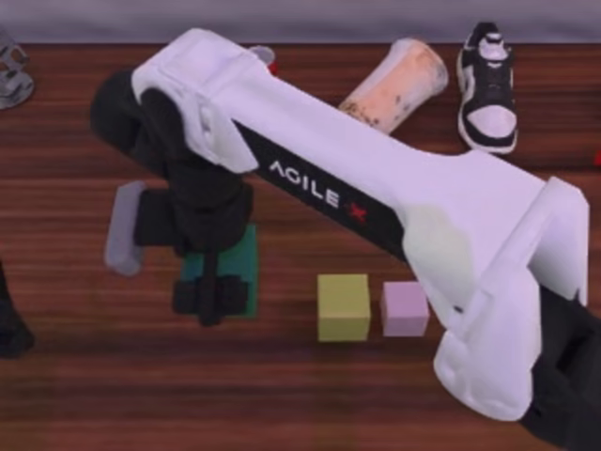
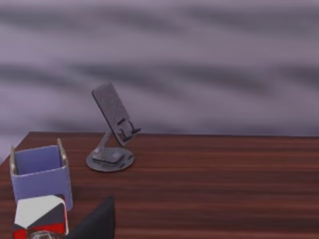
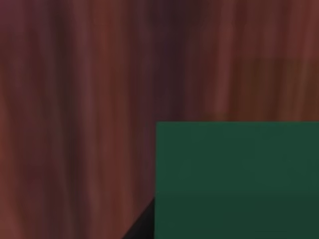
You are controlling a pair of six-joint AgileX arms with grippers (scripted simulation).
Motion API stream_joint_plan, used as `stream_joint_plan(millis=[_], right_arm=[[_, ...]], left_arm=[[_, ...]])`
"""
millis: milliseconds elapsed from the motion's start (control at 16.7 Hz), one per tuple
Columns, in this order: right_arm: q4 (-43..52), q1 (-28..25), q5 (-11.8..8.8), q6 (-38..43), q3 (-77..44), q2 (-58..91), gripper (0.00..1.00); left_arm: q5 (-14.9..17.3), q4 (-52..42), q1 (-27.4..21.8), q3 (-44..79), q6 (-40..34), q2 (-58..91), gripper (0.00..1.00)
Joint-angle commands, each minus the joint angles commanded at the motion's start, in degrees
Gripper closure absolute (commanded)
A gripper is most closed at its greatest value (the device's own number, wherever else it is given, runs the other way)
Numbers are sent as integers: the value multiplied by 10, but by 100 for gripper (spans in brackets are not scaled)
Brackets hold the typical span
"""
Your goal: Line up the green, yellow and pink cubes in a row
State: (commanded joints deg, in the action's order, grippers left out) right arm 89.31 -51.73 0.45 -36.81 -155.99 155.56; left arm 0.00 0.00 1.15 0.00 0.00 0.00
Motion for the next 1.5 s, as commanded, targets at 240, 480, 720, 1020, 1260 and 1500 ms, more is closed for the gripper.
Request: stream_joint_plan(millis=[240, 480, 720, 1020, 1260, 1500], right_arm=[[-92, -2, -1, -1, 137, -28, 100], [-147, -4, 0, -2, 201, -44, 100], [-149, -4, 0, -2, 202, -44, 100], [-149, -4, 0, -2, 202, -44, 62], [-149, -4, 0, -2, 202, -44, 32], [-149, -4, 0, -2, 202, -44, 2]], left_arm=[[0, 0, 0, 0, 0, 0, 0], [0, 0, 0, 0, 0, 0, 0], [0, 0, 0, 0, 0, 0, 0], [0, 0, 0, 0, 0, 0, 0], [0, 0, 0, 0, 0, 0, 0], [0, 0, 0, 0, 0, 0, 0]])
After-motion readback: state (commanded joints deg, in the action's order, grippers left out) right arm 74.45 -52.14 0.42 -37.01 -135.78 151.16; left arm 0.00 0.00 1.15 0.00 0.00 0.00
